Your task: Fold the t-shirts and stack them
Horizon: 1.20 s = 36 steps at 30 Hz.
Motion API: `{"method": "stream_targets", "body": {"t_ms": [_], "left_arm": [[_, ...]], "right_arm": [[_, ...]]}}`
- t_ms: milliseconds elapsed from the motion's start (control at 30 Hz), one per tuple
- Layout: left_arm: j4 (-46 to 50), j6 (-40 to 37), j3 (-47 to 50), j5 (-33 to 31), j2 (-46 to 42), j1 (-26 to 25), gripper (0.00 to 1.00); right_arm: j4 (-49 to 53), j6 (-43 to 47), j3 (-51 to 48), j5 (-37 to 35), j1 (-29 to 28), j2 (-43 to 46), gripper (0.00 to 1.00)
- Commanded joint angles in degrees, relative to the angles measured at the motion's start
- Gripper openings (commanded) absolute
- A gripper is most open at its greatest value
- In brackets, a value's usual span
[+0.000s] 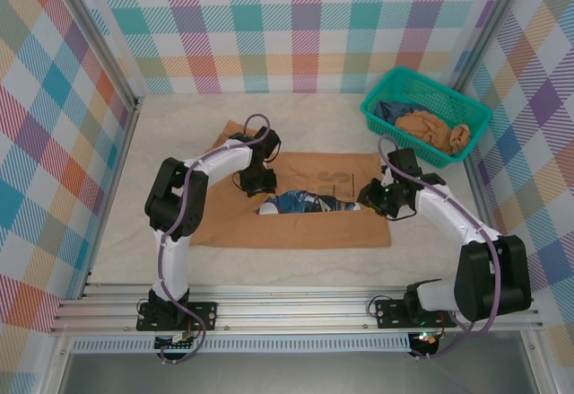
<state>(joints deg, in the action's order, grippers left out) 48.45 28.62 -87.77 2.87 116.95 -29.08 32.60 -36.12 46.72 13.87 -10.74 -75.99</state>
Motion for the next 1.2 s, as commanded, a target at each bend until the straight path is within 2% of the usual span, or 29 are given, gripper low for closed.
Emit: {"method": "stream_targets", "body": {"t_ms": [0,100,267,467,567,633,867,1033,1167], "left_arm": [[2.49,1.81,1.31,-3.76,-9.86,0.05,0.46],[3.57,3.99,5.61,-4.16,-16.01,2.03,0.45],[3.76,6.24,17.02,-0.12,-24.63,8.95,0.32],[2.23,7.54,29.48,3.85,-28.02,20.22,0.27],[0.23,6.91,31.76,2.85,-25.94,23.11,0.24],[0.02,6.28,31.77,1.43,-23.13,24.31,0.22],[1.80,4.26,31.66,-9.81,-17.72,25.76,0.19],[3.32,4.84,30.54,-9.22,-20.61,25.74,0.19],[4.63,7.05,27.21,-6.19,-25.49,23.83,0.27]], "right_arm": [[3.15,-3.67,-0.94,-5.23,1.80,-2.44,0.28],[5.41,-5.04,0.74,-8.11,2.81,-4.94,0.32],[3.13,-4.41,2.39,-8.55,3.69,-8.82,0.33],[5.02,-5.05,5.65,-10.30,3.71,-14.49,0.22],[6.63,-5.10,6.02,-13.21,3.96,-16.66,0.16],[7.61,-4.70,6.34,-14.84,4.13,-18.22,0.14],[11.22,-2.51,7.70,-18.41,5.24,-22.31,0.06],[11.57,-0.92,7.94,-18.80,4.95,-17.51,0.07],[13.08,0.92,9.63,-20.08,2.15,-12.17,0.09]]}}
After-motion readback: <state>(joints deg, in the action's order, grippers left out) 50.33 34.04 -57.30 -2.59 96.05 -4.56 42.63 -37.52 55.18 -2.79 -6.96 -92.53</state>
